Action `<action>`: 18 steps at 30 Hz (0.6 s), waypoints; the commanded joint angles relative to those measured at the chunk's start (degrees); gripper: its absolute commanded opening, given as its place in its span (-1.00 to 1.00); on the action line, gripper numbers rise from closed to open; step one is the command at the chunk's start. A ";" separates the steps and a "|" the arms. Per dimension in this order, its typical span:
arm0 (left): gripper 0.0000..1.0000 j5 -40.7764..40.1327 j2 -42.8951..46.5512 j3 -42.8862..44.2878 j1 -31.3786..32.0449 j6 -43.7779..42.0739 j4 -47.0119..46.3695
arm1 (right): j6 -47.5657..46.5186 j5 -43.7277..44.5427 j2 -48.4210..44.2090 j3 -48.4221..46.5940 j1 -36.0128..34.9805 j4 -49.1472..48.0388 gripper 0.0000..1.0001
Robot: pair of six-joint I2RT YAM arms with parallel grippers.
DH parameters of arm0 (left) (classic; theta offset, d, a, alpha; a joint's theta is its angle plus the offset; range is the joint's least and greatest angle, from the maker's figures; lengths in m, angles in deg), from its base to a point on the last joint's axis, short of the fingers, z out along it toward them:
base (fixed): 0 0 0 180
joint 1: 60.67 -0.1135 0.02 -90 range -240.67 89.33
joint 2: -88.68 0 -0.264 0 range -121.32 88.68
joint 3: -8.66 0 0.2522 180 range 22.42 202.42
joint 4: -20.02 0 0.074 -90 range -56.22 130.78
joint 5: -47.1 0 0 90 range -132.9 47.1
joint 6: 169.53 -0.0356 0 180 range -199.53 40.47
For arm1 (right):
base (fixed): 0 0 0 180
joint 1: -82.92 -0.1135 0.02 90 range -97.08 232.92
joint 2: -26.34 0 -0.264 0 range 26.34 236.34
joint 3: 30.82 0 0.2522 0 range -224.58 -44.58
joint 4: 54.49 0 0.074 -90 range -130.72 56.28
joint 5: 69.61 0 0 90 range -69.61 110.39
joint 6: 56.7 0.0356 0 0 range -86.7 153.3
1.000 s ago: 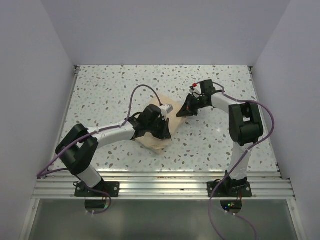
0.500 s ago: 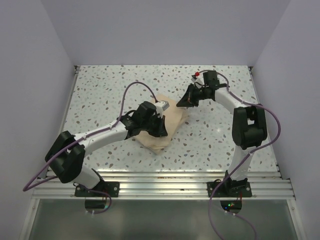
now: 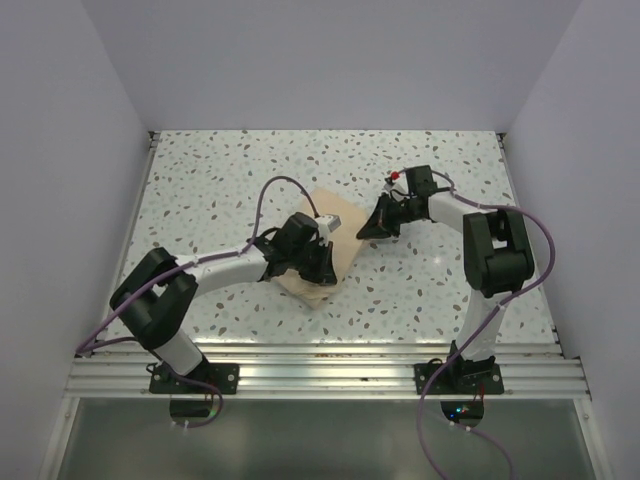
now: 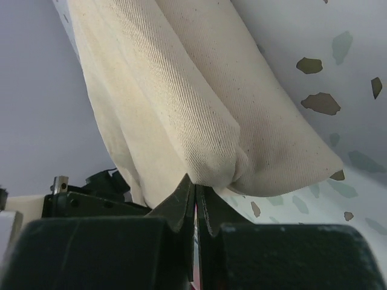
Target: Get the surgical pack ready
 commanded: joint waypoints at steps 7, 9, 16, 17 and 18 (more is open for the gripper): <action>-1.00 -3.98 -3.66 -1.65 -4.43 -3.68 6.91 | -4.17 4.09 -2.37 -1.22 1.51 3.68 -0.97; -1.00 -5.37 -4.80 -1.12 -5.92 -5.79 10.15 | -3.73 4.45 -3.07 -1.13 1.69 4.30 -0.96; -1.00 -7.84 -4.90 0.73 -12.43 -9.93 14.65 | -3.81 4.62 -5.27 -2.97 1.69 6.49 -0.95; -1.00 -8.19 -4.81 1.60 -12.78 -10.54 15.09 | -3.90 4.62 -5.36 -4.28 1.69 7.28 -0.95; -1.00 -8.63 -4.55 2.13 -13.40 -10.72 16.14 | -3.90 4.45 -5.53 -5.08 1.60 7.63 -0.94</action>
